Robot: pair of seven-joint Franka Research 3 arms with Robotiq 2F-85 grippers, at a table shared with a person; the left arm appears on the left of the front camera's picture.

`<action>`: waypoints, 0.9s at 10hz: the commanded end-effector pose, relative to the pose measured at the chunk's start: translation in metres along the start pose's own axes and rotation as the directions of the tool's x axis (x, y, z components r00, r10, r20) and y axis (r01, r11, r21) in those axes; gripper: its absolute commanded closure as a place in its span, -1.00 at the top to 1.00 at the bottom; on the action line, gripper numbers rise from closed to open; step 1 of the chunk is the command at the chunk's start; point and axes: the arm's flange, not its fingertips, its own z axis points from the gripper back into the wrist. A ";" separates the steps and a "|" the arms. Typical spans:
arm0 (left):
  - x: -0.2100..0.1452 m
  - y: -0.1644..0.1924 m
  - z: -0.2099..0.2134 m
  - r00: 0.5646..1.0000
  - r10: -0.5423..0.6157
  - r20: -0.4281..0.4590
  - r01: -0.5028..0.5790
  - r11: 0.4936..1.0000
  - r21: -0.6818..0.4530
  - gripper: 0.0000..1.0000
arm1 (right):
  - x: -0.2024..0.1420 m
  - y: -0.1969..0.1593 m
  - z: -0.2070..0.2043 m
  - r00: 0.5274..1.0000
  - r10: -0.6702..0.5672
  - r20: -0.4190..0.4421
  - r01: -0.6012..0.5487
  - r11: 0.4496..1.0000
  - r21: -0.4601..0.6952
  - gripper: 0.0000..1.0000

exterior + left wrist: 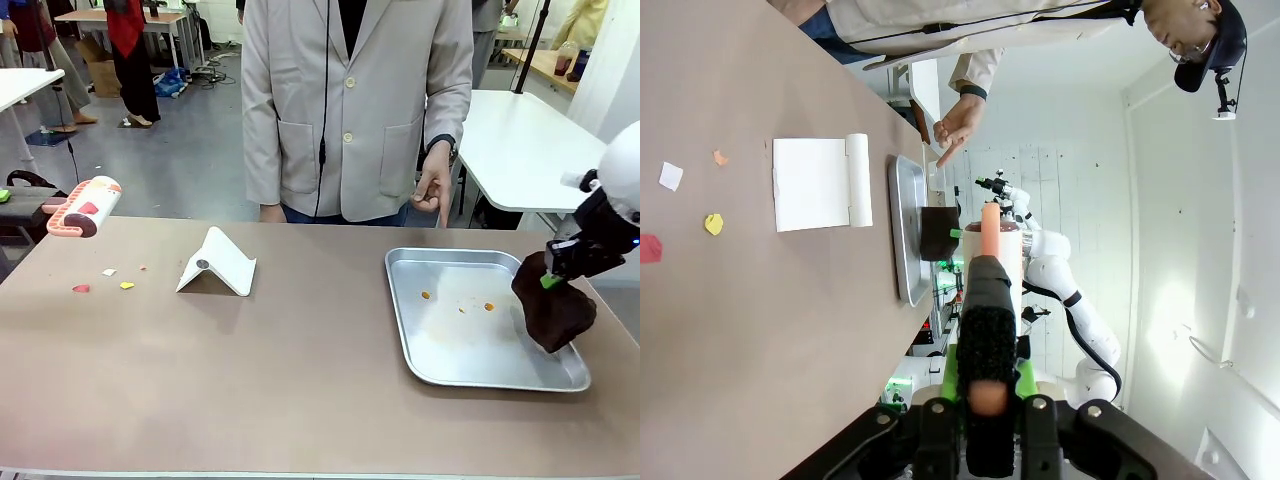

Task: Clean the surface of the table.
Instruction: If a person points to the right, clean the right side of the table with your right hand, and if they point to the left, clean the left side with your left hand.

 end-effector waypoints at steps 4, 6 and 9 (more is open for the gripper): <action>-0.002 -0.004 0.001 1.000 -0.004 -0.010 0.004 1.000 -0.002 -1.00 | 0.023 0.017 -0.051 0.997 -0.071 -0.011 0.071 0.997 0.032 -0.78; -0.002 -0.004 0.001 1.000 -0.004 -0.010 0.004 1.000 -0.002 -1.00 | 0.027 0.025 -0.073 0.994 -0.105 0.010 0.103 0.991 0.088 -0.78; -0.002 -0.004 0.001 1.000 -0.004 -0.010 0.004 1.000 -0.002 -1.00 | 0.032 0.036 -0.098 0.991 -0.135 -0.008 0.134 0.978 0.157 -0.78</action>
